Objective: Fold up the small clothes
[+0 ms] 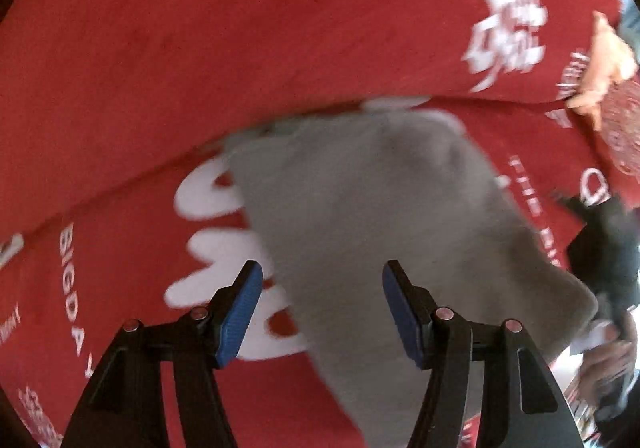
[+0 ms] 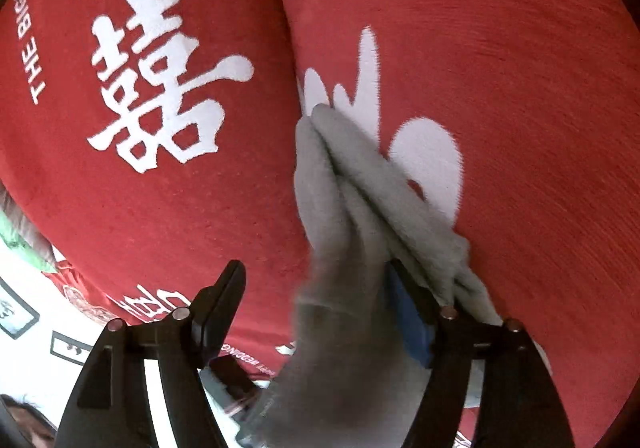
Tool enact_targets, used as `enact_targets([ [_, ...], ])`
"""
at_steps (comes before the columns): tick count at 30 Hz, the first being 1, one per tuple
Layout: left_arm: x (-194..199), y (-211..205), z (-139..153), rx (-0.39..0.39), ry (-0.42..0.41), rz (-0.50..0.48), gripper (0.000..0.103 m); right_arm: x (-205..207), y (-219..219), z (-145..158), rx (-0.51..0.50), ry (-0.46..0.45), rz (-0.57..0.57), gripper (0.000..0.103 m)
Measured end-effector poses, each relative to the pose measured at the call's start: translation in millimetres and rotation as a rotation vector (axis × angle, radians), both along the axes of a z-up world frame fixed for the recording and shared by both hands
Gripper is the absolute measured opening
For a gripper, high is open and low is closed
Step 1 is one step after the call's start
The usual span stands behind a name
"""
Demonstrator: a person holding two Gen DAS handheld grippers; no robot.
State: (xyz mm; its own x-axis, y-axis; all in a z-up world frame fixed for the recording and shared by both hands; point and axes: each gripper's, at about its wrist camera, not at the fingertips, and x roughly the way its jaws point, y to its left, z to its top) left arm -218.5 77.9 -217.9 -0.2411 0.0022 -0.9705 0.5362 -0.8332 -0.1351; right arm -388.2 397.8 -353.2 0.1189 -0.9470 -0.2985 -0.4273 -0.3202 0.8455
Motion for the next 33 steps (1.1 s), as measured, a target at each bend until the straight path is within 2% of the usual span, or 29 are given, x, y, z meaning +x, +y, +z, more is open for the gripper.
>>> enact_targets([
  [2,7.7,-2.3,-12.1,0.013,-0.03,0.013,0.064,-7.5,-13.2,7.1,0.044,0.044,0.095,0.075],
  [4,10.7,0.3,-20.3,0.015,-0.047,0.012,0.064,-15.5,-35.3,20.7,0.136,0.135,0.254,0.068],
  [5,10.7,3.3,-20.9,0.012,-0.047,0.007,0.064,-17.7,-45.0,26.9,0.19,0.186,0.322,0.041],
  [6,10.4,5.0,-20.6,0.006,-0.046,0.004,0.064,-18.2,-54.9,35.2,0.276,0.252,0.408,0.021],
  [7,9.8,6.7,-18.9,0.003,-0.044,-0.002,0.064,-18.0,-63.2,44.2,0.356,0.321,0.477,0.02],
  [10,12.1,8.4,-11.7,0.012,-0.013,-0.024,0.064,-15.4,-63.2,78.1,0.36,0.469,0.516,0.018],
  [11,12.3,10.5,-9.7,0.014,-0.002,-0.04,0.064,-14.9,-58.1,83.4,0.365,0.485,0.511,0.018],
  [13,12.3,15.3,-13.4,0.019,-0.012,-0.067,0.064,-14.5,-44.8,79.8,0.398,0.482,0.504,0.018],
  [16,12.4,18.4,-25.5,0.039,-0.042,-0.067,0.064,-10.4,-39.9,52.1,0.473,0.433,0.538,0.021],
  [18,13.7,13.3,-29.5,0.038,-0.048,-0.046,0.076,-13.2,-34.8,42.1,0.463,0.394,0.509,0.022],
  [20,19.3,9.9,-28.0,0.031,-0.054,-0.032,0.077,-15.3,-27.8,49.0,0.469,0.401,0.485,0.028],
  [23,30.1,5.9,-26.6,0.048,-0.073,-0.023,0.077,-17.1,-21.4,68.0,0.606,0.496,0.517,0.036],
  [26,37.4,8.7,-16.7,0.05,-0.068,-0.03,0.077,-12.5,-13.0,96.3,0.651,0.57,0.51,0.037],
  [28,38.7,11.5,-8.2,0.065,-0.048,-0.045,0.077,-8.2,-8.1,115.3,0.668,0.629,0.517,0.028],
  [29,37.5,16.7,-5.2,0.08,-0.039,-0.059,0.077,1.3,-9.1,123.8,0.664,0.66,0.531,0.018],
  [31,36.6,29.8,-2.6,0.12,-0.017,-0.085,0.077,13.3,-14.7,138.8,0.639,0.712,0.568,0.016],
  [33,33.2,43.8,-7.2,0.149,-0.023,-0.104,0.077,26.0,-26.4,144.0,0.611,0.725,0.62,0.016],
])
